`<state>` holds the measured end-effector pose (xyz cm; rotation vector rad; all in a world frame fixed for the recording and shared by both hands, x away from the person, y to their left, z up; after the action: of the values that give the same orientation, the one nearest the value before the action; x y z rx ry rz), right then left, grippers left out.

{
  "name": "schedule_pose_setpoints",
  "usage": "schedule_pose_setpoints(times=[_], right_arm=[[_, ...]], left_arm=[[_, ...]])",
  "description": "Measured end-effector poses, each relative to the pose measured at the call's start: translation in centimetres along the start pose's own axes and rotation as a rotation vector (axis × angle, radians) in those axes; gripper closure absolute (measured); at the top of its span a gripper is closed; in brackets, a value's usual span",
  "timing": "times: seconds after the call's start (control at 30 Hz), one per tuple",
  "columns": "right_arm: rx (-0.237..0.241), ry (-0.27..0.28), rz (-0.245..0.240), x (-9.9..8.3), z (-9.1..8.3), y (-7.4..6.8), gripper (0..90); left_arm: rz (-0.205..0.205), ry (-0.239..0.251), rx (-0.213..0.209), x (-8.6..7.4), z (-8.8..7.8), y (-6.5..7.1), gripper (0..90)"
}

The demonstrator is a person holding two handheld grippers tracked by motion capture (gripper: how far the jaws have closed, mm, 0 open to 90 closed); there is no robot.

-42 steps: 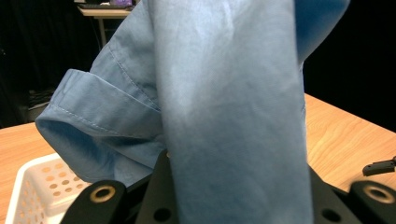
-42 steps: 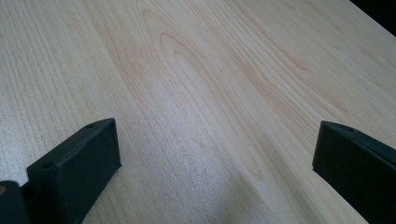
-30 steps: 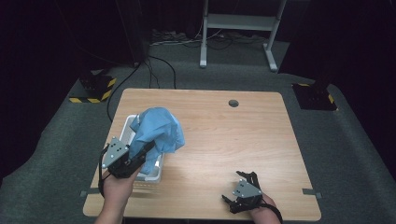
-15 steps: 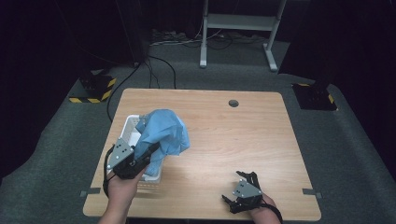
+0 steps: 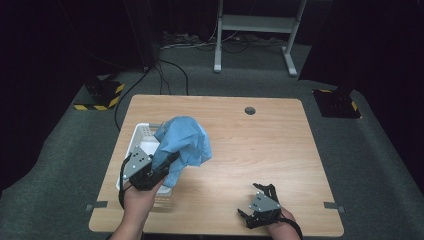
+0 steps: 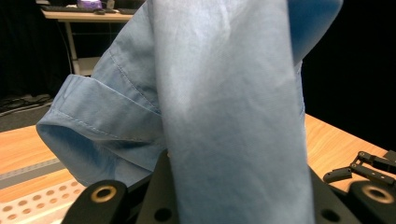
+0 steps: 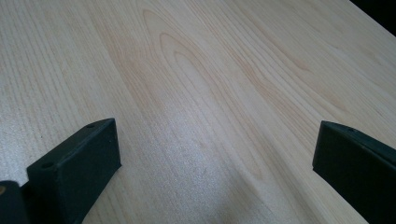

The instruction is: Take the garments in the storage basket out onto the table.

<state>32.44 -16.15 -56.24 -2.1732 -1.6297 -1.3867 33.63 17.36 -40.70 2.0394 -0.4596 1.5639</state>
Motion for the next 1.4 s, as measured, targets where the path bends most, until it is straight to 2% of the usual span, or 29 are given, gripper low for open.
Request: schedule_pose_setpoints(times=[0.87, 1.0, 1.13, 1.4], right_arm=[[-0.003, 0.0, -0.003, 0.0, 0.0, 0.0, 0.3], [-0.003, 0.0, -0.003, 0.0, 0.0, 0.0, 0.3], [-0.004, 0.001, -0.006, 0.0, 0.0, 0.0, 0.3], [-0.004, 0.001, -0.004, 0.0, 0.0, 0.0, 0.3]], left_arm=[[0.009, -0.011, -0.06, 0.3, 2.7, 2.0, 78.4], [0.002, -0.017, -0.068, 0.1, 3.2, 2.3, 78.4], [-0.022, -0.031, -0.091, -0.5, 3.8, 2.6, 78.4], [-0.032, -0.061, -0.11, -1.5, 4.9, 3.1, 78.4]])
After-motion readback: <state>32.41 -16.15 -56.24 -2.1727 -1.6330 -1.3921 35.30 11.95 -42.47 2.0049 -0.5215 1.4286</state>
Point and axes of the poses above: each handheld gripper's, and its own axes: z roughly forward along the jaws, x roughly out of its top, y roughly to its right, the point moved 3 cm from there along z, roughly forward along the jaws, and after that the axes turned 7 degrees about -z, right-handed, at the moved point
